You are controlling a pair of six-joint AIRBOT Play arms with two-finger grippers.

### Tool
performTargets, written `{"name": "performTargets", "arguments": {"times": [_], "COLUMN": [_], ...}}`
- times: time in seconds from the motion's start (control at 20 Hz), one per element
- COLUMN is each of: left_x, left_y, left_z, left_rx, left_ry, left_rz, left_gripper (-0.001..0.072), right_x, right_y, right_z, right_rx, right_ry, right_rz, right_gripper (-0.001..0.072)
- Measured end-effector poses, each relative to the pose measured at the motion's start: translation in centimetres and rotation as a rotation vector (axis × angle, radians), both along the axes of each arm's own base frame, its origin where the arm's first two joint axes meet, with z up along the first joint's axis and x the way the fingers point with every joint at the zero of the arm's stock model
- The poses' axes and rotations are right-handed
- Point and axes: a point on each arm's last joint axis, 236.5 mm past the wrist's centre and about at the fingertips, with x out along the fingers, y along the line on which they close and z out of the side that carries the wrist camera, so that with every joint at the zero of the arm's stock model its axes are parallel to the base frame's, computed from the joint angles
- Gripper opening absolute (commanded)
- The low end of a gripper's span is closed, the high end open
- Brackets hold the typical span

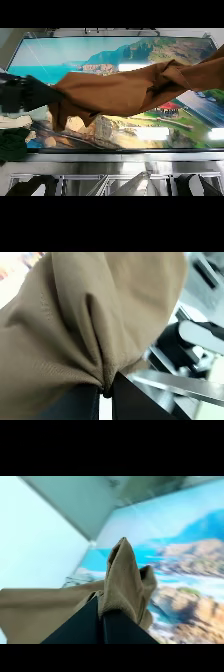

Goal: Fold the shirts.

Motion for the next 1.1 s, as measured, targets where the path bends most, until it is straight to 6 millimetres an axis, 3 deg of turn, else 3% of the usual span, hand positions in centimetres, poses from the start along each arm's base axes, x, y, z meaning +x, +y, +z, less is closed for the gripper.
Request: {"name": "performTargets", "arguments": {"times": [0.05, 0.15, 0.3, 0.35, 0.4, 0.45, 0.55, 0.6, 0.65, 0.7, 0.75, 0.85, 1.0, 1.1], "left_x": [-0.3, 0.8, 4.2, 5.4, 6.7, 7.9, 10.2, 11.3, 12.4, 13.4, 14.4, 15.3, 14.6, 13.4], "left_y": [0.5, 1.9, 4.4, 5.2, 5.8, 6.4, 7.5, 8.0, 8.6, 9.2, 9.9, 11.1, 12.7, 14.0], "left_z": [0.5, 0.1, -4.4, -6.6, -9.0, -11.4, -16.4, -18.8, -20.8, -22.3, -23.6, -25.2, -26.8, -28.2], "left_rx": [-0.001, -0.001, 0.004, 0.002, -0.002, -0.004, -0.006, -0.005, -0.002, 0.0, -0.001, -0.008, -0.031, -0.046], "left_ry": [-0.043, -0.074, 0.03, 0.089, 0.145, 0.201, 0.313, 0.358, 0.396, 0.425, 0.452, 0.508, 0.609, 0.671], "left_rz": [0.033, 0.126, 0.243, 0.27, 0.292, 0.314, 0.355, 0.374, 0.391, 0.406, 0.419, 0.417, 0.402, 0.426], "left_gripper": [0.0028, 0.0028, 0.0032, 0.0263, 0.0565, 0.0697, 0.0701, 0.0701, 0.0701, 0.0701, 0.0701, 0.0701, 0.0701, 0.0701], "right_x": [-0.7, -0.5, 2.3, 3.7, 5.1, 6.8, 9.9, 11.4, 12.9, 14.0, 14.9, 16.0, 15.6, 14.0], "right_y": [1.0, 1.9, 2.5, 2.8, 3.2, 3.7, 4.4, 4.3, 3.9, 3.4, 2.8, 1.0, -1.4, -1.3], "right_z": [0.6, -0.3, -4.3, -6.5, -9.0, -12.0, -18.8, -22.2, -25.5, -28.0, -30.1, -32.4, -32.9, -33.0], "right_rx": [-0.015, -0.044, -0.054, -0.055, -0.052, -0.054, -0.082, -0.092, -0.105, -0.117, -0.126, -0.129, -0.123, -0.122], "right_ry": [-0.021, 0.011, 0.142, 0.204, 0.27, 0.344, 0.498, 0.566, 0.626, 0.671, 0.709, 0.757, 0.789, 0.821], "right_rz": [0.02, 0.007, -0.014, -0.01, -0.008, -0.003, -0.008, -0.028, -0.057, -0.075, -0.087, -0.11, -0.105, -0.064], "right_gripper": [0.0019, 0.0019, 0.0019, 0.002, 0.002, 0.0019, 0.0021, 0.0132, 0.0437, 0.0522, 0.0519, 0.0519, 0.0519, 0.0518]}}
